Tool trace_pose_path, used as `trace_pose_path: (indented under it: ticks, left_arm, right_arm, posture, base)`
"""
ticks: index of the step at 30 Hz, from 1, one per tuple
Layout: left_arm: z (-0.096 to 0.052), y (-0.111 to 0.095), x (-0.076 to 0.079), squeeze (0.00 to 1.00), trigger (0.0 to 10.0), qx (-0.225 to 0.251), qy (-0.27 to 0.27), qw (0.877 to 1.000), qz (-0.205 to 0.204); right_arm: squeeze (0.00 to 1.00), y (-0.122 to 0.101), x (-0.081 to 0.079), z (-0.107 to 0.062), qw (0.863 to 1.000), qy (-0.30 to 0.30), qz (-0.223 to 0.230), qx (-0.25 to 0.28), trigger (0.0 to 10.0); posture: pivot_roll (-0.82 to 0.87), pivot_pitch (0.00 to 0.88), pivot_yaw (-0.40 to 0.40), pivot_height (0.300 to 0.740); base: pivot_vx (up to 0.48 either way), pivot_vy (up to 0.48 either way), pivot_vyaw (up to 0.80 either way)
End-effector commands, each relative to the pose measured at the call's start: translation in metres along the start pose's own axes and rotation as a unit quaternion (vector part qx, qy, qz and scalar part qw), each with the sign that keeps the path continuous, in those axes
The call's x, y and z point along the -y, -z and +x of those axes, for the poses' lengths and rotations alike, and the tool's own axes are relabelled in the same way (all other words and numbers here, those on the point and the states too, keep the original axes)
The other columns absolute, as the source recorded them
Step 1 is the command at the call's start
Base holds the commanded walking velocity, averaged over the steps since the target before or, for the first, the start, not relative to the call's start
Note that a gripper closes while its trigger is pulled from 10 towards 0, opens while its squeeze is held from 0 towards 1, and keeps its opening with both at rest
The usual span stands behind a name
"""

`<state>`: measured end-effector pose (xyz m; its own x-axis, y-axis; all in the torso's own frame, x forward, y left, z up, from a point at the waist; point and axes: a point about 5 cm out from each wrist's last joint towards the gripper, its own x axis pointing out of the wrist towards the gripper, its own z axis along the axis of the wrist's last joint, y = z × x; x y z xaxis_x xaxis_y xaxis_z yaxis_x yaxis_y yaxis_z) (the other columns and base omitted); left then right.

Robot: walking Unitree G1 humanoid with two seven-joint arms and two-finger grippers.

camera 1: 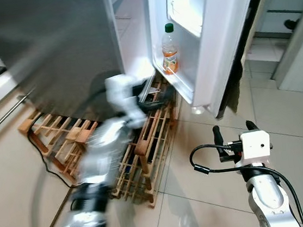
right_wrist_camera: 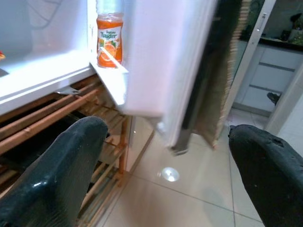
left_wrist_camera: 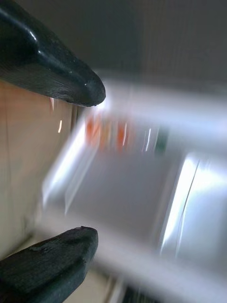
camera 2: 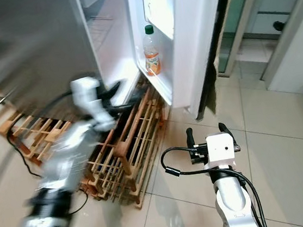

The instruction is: Restocking fridge

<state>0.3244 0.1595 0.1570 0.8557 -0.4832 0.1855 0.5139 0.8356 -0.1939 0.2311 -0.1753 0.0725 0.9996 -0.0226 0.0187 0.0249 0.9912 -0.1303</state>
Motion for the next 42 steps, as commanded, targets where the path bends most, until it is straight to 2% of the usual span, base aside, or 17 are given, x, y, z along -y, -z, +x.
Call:
trace_pose_path:
  ticks: [1,4,5,8,11,14,16,24,28,29,31,32,34,36,37,39,42]
  left_arm:
    - [-0.006,-0.012,-0.004,0.00,10.0,0.021,-0.010,1.000,0.017]
    - [-0.049,-0.010,-0.034,0.00,10.0,-0.001,-0.084,0.994,0.063]
    - [-0.064,-0.006,-0.042,0.00,10.0,-0.010,-0.117,0.991,0.066]
    - [-0.091,0.001,-0.056,0.00,10.0,-0.020,-0.197,0.979,0.048]
    - [-0.109,0.013,-0.069,0.00,10.0,-0.042,-0.315,0.947,0.039]
    - [-0.109,0.017,-0.065,0.00,10.0,-0.051,-0.336,0.939,0.053]
    - [-0.100,0.015,-0.056,0.00,10.0,-0.050,-0.326,0.941,0.072]
    - [-0.085,0.019,-0.064,0.00,10.0,-0.040,-0.358,0.931,0.064]
    - [-0.078,0.017,-0.051,0.00,10.0,-0.059,-0.311,0.937,0.146]
    - [-0.085,0.022,-0.047,0.00,10.0,-0.088,-0.288,0.934,0.191]
    - [-0.093,0.031,-0.046,0.00,10.0,-0.121,-0.275,0.932,0.205]
    - [-0.100,0.037,-0.045,0.00,10.0,-0.144,-0.270,0.929,0.206]
    - [-0.110,0.045,-0.043,0.00,10.0,-0.158,-0.281,0.932,0.167]
    - [-0.111,0.048,-0.042,0.00,10.0,-0.156,-0.289,0.933,0.146]
    - [-0.103,0.049,-0.040,0.00,10.0,-0.147,-0.306,0.934,0.113]
    - [-0.100,0.049,-0.039,0.00,10.0,-0.143,-0.310,0.934,0.105]
    - [-0.083,0.038,-0.033,0.00,10.0,-0.114,-0.291,0.942,0.121]
  right_arm:
    - [0.00,-0.003,-0.003,0.006,1.000,-0.007,0.006,0.007,10.0]
    - [0.00,-0.004,-0.006,0.017,1.000,-0.012,0.018,0.005,10.0]
    - [0.00,-0.004,-0.007,0.020,1.000,-0.014,0.022,0.004,10.0]
    - [0.00,-0.006,-0.011,0.025,0.999,-0.022,0.024,0.005,10.0]
    - [0.01,-0.007,-0.014,0.030,0.999,-0.023,0.038,-0.001,10.0]
    - [0.01,-0.008,-0.017,0.032,0.999,-0.026,0.046,-0.004,10.0]
    - [0.01,-0.008,-0.021,0.035,0.998,-0.036,0.050,-0.006,10.0]
    - [0.02,0.000,-0.022,0.050,0.996,-0.021,0.081,-0.031,10.0]
    - [0.02,-0.011,-0.025,0.056,0.997,-0.046,0.063,-0.002,10.0]
    - [0.02,-0.010,-0.026,0.051,0.997,-0.056,0.052,0.003,10.0]
    - [0.02,-0.008,-0.026,0.047,0.997,-0.057,0.051,-0.001,10.0]
    - [0.02,-0.005,-0.024,0.043,0.997,-0.055,0.053,-0.007,10.0]
    - [0.02,0.001,-0.022,0.038,0.997,-0.050,0.061,-0.019,10.0]
    - [0.02,0.005,-0.021,0.037,0.996,-0.043,0.074,-0.029,10.0]
    - [0.02,0.008,-0.020,0.041,0.992,-0.022,0.115,-0.046,10.0]
    - [0.02,0.007,-0.021,0.043,0.991,-0.018,0.126,-0.048,10.0]
    - [0.03,0.000,-0.027,0.051,0.993,-0.039,0.106,-0.029,10.0]
  posture:
    - [-0.14,0.000,0.046,0.740]
    - [-0.10,0.000,0.031,0.740]
    - [-0.09,0.000,0.025,0.740]
    - [-0.07,0.000,0.013,0.740]
    - [-0.05,0.000,0.002,0.740]
    - [-0.05,0.000,-0.005,0.740]
    - [-0.05,0.000,-0.020,0.740]
    - [-0.04,0.000,-0.030,0.740]
    - [-0.05,0.000,-0.018,0.740]
    - [-0.06,0.000,-0.017,0.740]
    - [-0.07,0.000,-0.013,0.740]
    - [-0.07,0.000,-0.013,0.740]
    - [-0.08,0.000,-0.002,0.740]
    - [-0.08,0.000,0.005,0.740]
    - [-0.07,0.000,0.019,0.740]
    - [-0.07,0.000,0.019,0.740]
    - [-0.07,0.000,0.028,0.740]
  base:
    - [0.000,0.000,0.00]
    - [0.000,0.000,0.00]
    - [0.000,0.000,0.57]
    - [0.000,0.000,0.71]
    - [0.000,0.000,0.77]
    - [0.000,0.000,0.75]
    - [0.000,0.000,0.73]
    - [0.000,0.000,0.73]
    - [0.000,0.000,0.71]
    - [0.000,0.000,0.71]
    - [0.000,0.000,0.71]
    - [0.000,0.000,0.71]
    - [0.000,0.000,0.71]
    - [0.000,0.000,0.71]
    - [0.000,0.000,0.70]
    - [0.000,0.000,0.70]
    - [0.000,0.000,0.70]
